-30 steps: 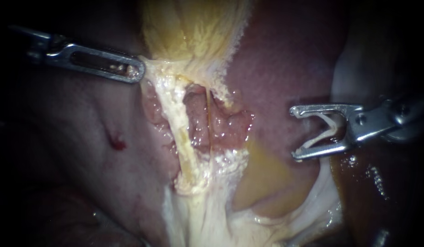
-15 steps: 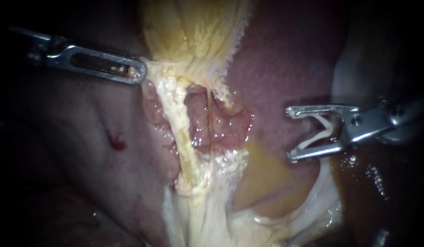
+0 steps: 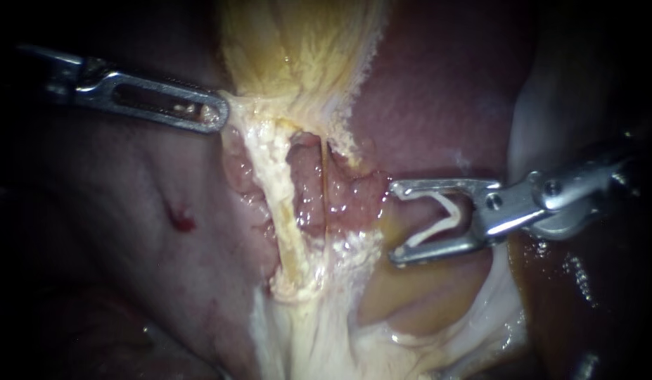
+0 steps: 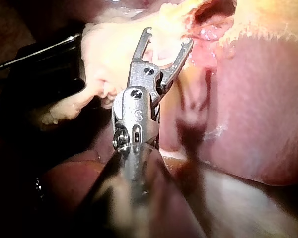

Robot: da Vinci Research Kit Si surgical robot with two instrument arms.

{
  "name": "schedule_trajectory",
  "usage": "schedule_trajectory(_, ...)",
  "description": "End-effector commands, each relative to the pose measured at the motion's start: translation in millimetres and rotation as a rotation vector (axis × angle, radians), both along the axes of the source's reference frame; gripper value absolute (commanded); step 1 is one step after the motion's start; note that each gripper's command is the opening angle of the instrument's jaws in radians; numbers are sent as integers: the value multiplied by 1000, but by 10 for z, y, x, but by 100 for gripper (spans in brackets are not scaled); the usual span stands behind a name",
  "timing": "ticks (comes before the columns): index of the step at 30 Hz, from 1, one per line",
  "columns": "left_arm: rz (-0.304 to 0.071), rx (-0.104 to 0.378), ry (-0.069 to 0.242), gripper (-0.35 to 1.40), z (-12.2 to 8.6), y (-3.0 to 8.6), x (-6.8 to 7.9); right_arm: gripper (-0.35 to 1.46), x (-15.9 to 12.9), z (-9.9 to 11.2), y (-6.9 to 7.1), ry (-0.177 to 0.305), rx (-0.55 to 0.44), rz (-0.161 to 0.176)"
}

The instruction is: Clipping first clip left tube

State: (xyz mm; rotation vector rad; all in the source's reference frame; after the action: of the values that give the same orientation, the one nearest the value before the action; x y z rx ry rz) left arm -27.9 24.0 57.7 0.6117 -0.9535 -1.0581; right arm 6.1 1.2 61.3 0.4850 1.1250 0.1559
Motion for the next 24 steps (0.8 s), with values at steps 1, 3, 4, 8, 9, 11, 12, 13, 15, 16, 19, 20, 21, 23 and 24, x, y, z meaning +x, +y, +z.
schedule_trajectory(1,0,-1,0,-35,-1,0,0,51,4,2,-1,2,5,4)
schedule_trajectory(3,2,1,-1,-35,-1,0,0,51,12,6,-4,2,15,6)
schedule_trajectory(4,2,1,-1,-35,-1,0,-1,50,16,8,-5,3,27,8)
schedule_trajectory(8,1,1,-1,-35,-2,0,-2,50,29,13,-8,8,64,15)
schedule_trajectory(9,1,1,-1,-35,-1,0,-2,50,32,14,-9,9,76,16)
schedule_trajectory(11,1,1,-1,-35,-1,0,-2,50,39,17,-10,16,96,22)
schedule_trajectory(12,1,1,-1,-35,-2,0,-2,50,41,17,-10,19,107,28)
schedule_trajectory(13,1,1,-1,-35,-2,0,-2,50,44,18,-10,22,121,30)
schedule_trajectory(15,1,1,0,-35,-2,-1,-2,49,50,20,-11,25,144,37)
schedule_trajectory(16,1,1,0,-35,-2,-1,-2,49,52,21,-11,26,149,40)
schedule_trajectory(19,1,1,0,-35,-2,-1,-2,49,61,25,-12,23,172,38)
schedule_trajectory(20,1,1,0,-35,-2,-1,-3,49,64,29,-13,23,176,42)
schedule_trajectory(21,1,0,0,-35,-2,-1,-3,49,66,31,-14,21,180,43)
schedule_trajectory(23,0,0,0,-35,-2,-1,-3,49,70,39,-16,16,192,46)
schedule_trajectory(24,2,2,-2,-35,-3,-1,-3,49,72,43,-16,15,195,47)
